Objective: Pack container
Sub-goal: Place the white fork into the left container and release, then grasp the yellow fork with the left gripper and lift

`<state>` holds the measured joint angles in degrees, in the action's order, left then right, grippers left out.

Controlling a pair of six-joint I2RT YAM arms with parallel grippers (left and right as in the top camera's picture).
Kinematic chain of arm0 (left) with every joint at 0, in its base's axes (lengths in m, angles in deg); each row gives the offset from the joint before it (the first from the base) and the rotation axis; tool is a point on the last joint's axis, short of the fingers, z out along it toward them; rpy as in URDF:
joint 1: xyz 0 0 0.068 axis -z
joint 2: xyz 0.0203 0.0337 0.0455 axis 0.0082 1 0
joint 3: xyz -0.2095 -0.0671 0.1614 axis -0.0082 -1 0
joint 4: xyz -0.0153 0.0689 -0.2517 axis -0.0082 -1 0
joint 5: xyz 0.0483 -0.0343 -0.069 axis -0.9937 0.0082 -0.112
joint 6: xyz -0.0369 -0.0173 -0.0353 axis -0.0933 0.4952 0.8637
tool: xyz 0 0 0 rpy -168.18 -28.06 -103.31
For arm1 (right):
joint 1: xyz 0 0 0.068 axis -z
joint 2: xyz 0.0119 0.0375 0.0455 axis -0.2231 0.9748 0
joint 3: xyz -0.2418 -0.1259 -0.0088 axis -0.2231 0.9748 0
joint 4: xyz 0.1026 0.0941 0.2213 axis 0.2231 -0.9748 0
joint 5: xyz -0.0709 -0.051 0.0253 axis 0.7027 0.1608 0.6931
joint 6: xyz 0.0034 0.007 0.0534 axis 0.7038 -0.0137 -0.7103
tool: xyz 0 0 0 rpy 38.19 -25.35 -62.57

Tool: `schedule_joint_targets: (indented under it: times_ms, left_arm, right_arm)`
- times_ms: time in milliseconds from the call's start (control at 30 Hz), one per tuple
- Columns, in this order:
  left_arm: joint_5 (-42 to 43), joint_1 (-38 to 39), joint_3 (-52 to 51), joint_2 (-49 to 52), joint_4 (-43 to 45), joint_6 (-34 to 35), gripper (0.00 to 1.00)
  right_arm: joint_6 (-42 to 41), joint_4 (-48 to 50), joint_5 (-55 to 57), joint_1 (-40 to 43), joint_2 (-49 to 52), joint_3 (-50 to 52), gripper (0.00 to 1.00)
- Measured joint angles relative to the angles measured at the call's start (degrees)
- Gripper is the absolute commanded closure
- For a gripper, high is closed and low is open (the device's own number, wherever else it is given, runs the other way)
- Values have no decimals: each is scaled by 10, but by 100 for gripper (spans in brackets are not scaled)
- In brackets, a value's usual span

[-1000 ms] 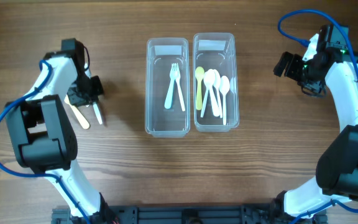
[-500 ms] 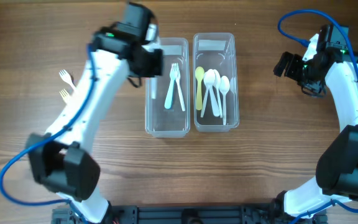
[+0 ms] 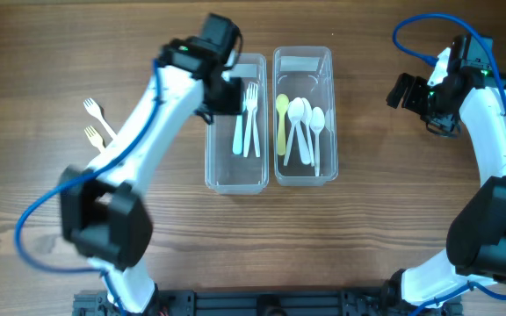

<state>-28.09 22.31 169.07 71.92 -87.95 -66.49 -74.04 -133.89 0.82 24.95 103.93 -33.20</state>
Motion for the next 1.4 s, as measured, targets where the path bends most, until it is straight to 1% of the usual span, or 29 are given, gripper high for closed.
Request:
schedule_joint_targets:
  times_ms: [100,200,300,367,467,533,600,733,800,1033,1267,1333,1400]
  left_arm:
    - [-62,-33,17,-65,-55,9,29]
    - [-103,-90,16,-82,-81,39,24]
    - [-122,-159,-27,-78,-59,94,23]
    - [-129,-211,-80,-67,-17,140,25]
    - [-122,-259,-150,-51,30,172,27]
    - [-115,-288,-197,-45,36,183,32]
    - [-111,-307,-224,-44,48,182,34]
    - [-106,-338,-275,-44,110,165,36]
    - [-104,-350,-300,-44,143,160,42]
    - [-96,-364,-349,-44,235,127,42]
    - [-94,-364,-384,-44,295,106,43]
    - [-92,-365,-391,-42,307,96,48]
    - [-90,-365,-391,-41,309,91,57]
  right_arm:
    - [0,0,0,0,0,0,0]
    - [0,-2,0,0,0,0,0]
    - [0,-4,0,0,0,0,0]
    - [0,-9,0,0,0,0,0]
    - [0,-19,0,0,0,0,0]
    - [0,-25,0,0,0,0,0]
    - [0,-26,0,0,0,0,0]
    - [0,-26,-2,0,0,0,0]
    - [0,-27,-9,0,0,0,1]
    - [0,-28,-19,0,0,0,0]
    - [-3,-28,-21,0,0,0,0]
    - [-3,-28,-22,0,0,0,0]
    - [-3,-28,-22,0,0,0,0]
